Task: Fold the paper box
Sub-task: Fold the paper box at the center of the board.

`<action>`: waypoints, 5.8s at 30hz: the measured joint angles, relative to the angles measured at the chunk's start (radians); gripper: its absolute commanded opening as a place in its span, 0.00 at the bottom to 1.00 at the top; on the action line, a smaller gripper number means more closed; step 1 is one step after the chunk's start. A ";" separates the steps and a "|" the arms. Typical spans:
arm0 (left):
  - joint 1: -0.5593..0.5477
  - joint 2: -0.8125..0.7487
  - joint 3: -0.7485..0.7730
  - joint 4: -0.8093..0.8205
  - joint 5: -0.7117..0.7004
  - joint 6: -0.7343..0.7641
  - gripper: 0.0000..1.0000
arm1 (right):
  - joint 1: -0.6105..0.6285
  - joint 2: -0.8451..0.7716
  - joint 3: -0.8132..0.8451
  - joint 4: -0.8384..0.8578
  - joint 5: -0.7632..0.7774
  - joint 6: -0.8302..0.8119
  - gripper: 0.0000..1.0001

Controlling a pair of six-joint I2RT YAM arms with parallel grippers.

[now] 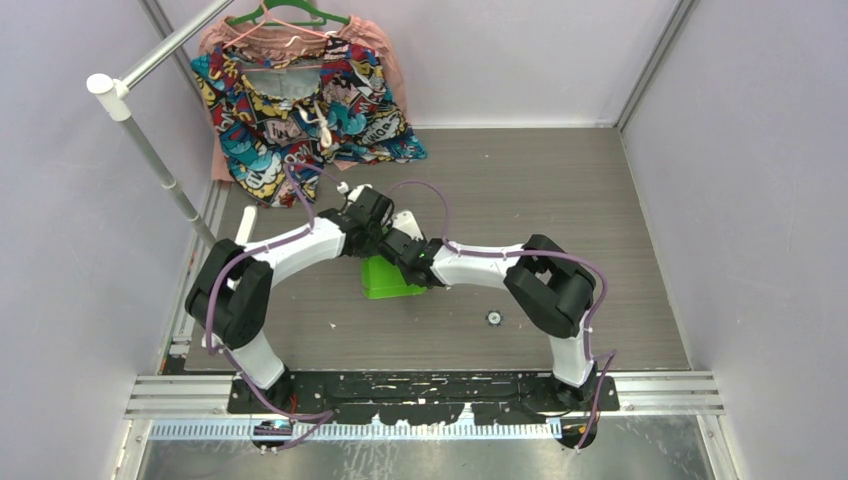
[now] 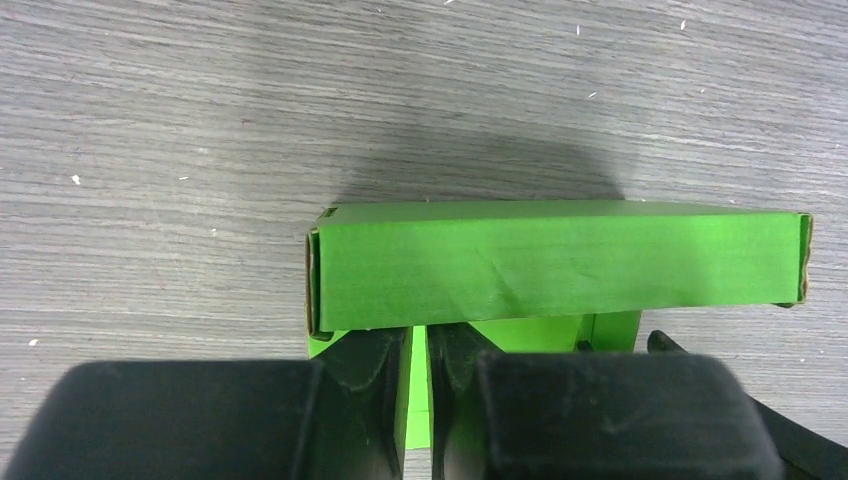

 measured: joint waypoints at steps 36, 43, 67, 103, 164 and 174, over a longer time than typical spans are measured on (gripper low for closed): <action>-0.089 -0.095 -0.161 0.127 0.035 0.016 0.10 | 0.051 -0.328 -0.349 0.311 -0.327 0.052 0.96; -0.097 -0.156 -0.173 0.195 0.026 0.017 0.14 | 0.059 -0.408 -0.349 0.343 -0.332 0.028 0.78; -0.105 -0.435 -0.350 0.121 0.024 0.047 0.00 | -0.093 -0.525 -0.543 0.409 -0.448 0.300 0.04; -0.131 -0.173 -0.372 0.296 0.009 0.043 0.00 | -0.179 -0.507 -0.649 0.568 -0.520 0.407 0.01; -0.171 -0.102 -0.309 0.311 -0.032 0.039 0.00 | -0.372 -0.358 -0.603 0.654 -0.587 0.428 0.01; -0.171 -0.092 -0.297 0.310 -0.031 0.040 0.00 | -0.373 -0.262 -0.537 0.675 -0.668 0.428 0.01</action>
